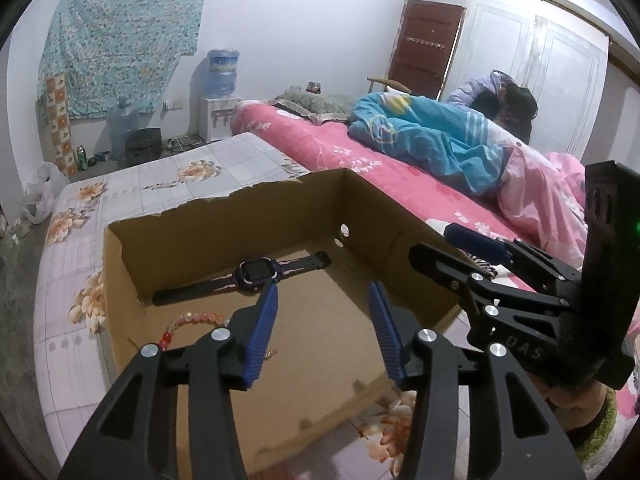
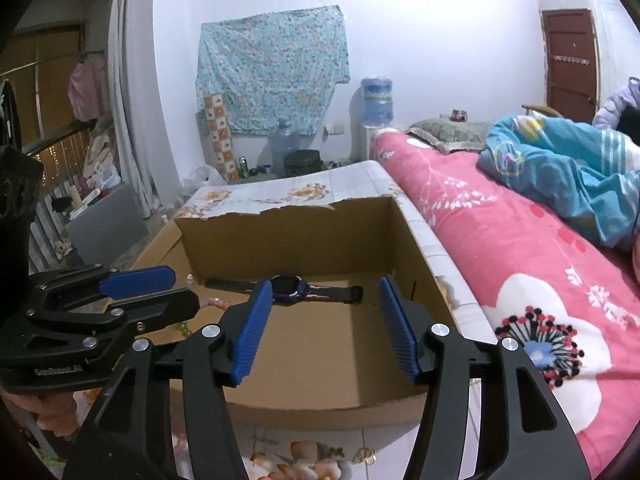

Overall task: Organize jewelry
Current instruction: 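Withdraw the left tool from the box toward the earrings on the sheet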

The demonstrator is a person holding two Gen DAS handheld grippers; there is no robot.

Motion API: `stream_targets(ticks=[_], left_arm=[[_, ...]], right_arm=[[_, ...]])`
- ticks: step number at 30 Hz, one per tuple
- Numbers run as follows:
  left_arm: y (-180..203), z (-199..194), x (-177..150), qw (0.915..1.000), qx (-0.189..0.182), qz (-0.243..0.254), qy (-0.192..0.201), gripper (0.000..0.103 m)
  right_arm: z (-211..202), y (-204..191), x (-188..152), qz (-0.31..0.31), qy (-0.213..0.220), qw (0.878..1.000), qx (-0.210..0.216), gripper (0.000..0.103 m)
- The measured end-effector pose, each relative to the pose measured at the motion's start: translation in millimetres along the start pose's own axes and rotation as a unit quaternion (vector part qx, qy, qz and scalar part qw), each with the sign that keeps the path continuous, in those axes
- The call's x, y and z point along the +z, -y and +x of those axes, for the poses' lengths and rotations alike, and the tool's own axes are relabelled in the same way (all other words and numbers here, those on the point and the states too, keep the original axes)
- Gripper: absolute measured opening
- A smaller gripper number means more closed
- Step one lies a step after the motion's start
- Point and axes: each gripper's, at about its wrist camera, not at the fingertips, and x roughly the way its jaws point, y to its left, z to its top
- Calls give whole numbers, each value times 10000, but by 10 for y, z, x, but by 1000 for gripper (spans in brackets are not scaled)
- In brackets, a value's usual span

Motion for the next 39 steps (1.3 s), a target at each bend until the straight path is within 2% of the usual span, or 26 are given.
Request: stream_targets(ticks=[14,25,34,39], left_arm=[[46,-425,-190,9998,-149,-38,141,61],[135,-544,-451,9994,-341,80,-21,70],[290,-548,-724,9975,-622,263,-190,76],[378,-455,-883,9961,-679,401,-386,77]], right_arm=[[-301,-184,-56,-109,110,9998,120,65],[-467,-219,-172,-91,33,9998,151,66],[-585,-69,-469,-94,-282,9995,-58,66],[-558,92,-714,67,-629,9978,-188,66]])
